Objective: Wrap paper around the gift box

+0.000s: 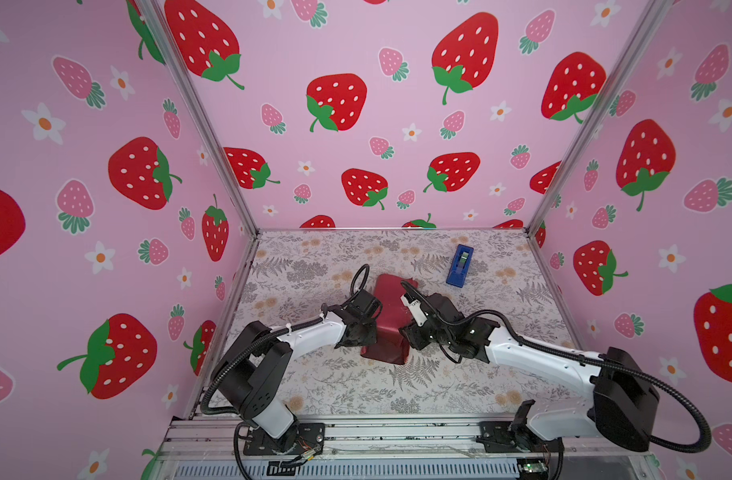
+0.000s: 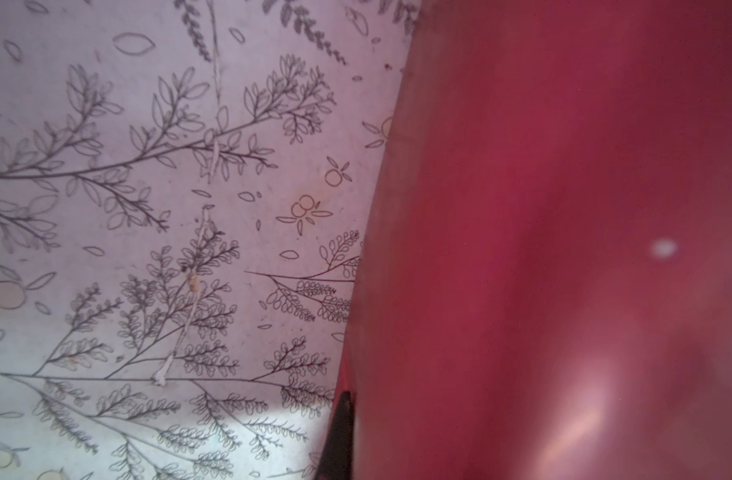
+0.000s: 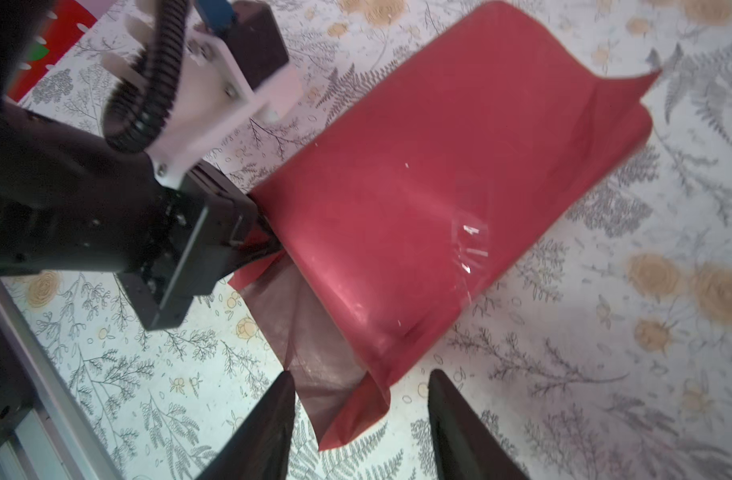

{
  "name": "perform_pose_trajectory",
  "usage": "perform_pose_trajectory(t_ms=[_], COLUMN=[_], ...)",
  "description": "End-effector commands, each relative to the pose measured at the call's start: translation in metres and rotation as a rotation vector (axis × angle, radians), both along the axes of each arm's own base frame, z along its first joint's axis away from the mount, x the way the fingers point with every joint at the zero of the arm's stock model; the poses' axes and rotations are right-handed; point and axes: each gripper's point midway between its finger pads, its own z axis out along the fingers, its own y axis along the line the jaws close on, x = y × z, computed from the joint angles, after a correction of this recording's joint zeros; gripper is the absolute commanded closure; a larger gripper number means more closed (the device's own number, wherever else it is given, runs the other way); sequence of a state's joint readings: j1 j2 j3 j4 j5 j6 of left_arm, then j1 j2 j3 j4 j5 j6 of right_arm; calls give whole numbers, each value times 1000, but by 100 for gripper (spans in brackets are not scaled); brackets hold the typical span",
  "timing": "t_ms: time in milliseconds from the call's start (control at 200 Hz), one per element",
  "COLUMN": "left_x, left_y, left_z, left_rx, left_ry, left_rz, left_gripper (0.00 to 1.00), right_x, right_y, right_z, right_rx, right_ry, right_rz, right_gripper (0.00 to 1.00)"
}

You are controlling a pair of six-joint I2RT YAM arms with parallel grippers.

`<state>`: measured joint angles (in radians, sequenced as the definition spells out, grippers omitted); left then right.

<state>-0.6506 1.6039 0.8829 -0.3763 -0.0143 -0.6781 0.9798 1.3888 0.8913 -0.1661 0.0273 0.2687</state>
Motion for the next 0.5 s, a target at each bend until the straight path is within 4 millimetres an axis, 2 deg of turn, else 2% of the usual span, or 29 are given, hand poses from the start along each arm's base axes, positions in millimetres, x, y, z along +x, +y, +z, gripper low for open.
perform_pose_trajectory(t_ms=[0,70,85,185,350,495], left_x=[-2,-2,-2,-2,-3,-4], left_y=[3,3,3,4,5,6], left_z=[4,4,4,4,10,16], left_rx=[-5,-11,-12,-26,-49,-70], left_ry=[-10,-13,-13,-14,-29,-42], left_rz=[2,0,1,6,10,10], left_gripper=[95,95,91,89,83,80], right_x=[0,-3,-3,-9,5,10], right_y=[17,26,28,33,24,20], right_z=[-2,-8,-11,-25,-45,-54], right_rx=[-121,-160,-173,-246,-358,-403], right_ry=[-131,-157,-166,-227,-280,-295], right_rz=[234,325,346,447,430,425], right_gripper=[47,46,46,45,44,46])
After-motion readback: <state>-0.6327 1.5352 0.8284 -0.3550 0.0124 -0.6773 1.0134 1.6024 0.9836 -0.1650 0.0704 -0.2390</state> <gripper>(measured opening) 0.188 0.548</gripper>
